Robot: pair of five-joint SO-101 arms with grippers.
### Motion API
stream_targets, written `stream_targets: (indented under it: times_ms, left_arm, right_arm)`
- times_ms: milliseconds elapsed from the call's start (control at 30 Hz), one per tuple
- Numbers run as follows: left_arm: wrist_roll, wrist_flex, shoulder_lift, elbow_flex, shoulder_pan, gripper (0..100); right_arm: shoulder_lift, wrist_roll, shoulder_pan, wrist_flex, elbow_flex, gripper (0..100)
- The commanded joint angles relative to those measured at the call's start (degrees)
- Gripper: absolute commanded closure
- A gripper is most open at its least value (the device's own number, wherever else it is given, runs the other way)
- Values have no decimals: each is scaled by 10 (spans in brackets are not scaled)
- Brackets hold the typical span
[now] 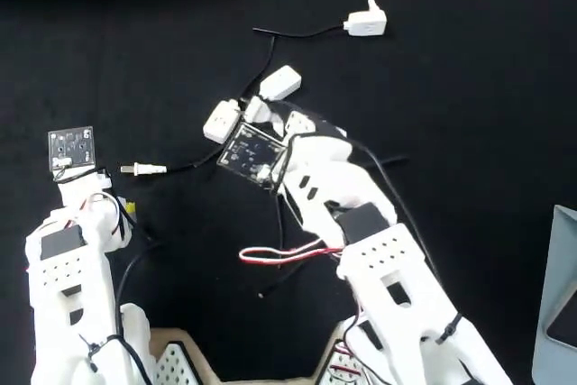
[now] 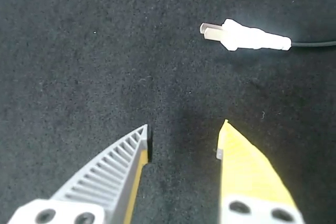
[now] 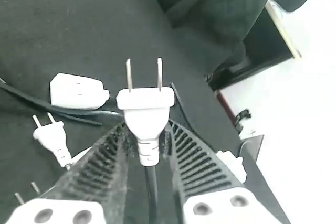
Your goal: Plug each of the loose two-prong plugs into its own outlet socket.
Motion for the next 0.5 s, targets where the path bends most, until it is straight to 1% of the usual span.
stream_targets:
  times_ms: [0,33,167,233,333,467]
  left_arm:
    - [-1,-11,-11,-13,7,783]
    - [-1,-11,-11,-13,7,783]
    - [-1,-11,-11,-13,7,783]
    - [-1,-11,-11,-13,7,783]
    - [-1,-11,-11,-13,7,783]
    - [-1,-11,-11,-13,7,783]
  right_arm:
    - [-17,-68,10,-1,6,974]
    - [-17,-84,10,19,3,948]
    - [-19,-174,10,121,-42,756]
    - [-32,-213,10,190,-80,702]
    - [-61,-274,5,290,-147,695]
    - [-87,-376,7,390,-221,695]
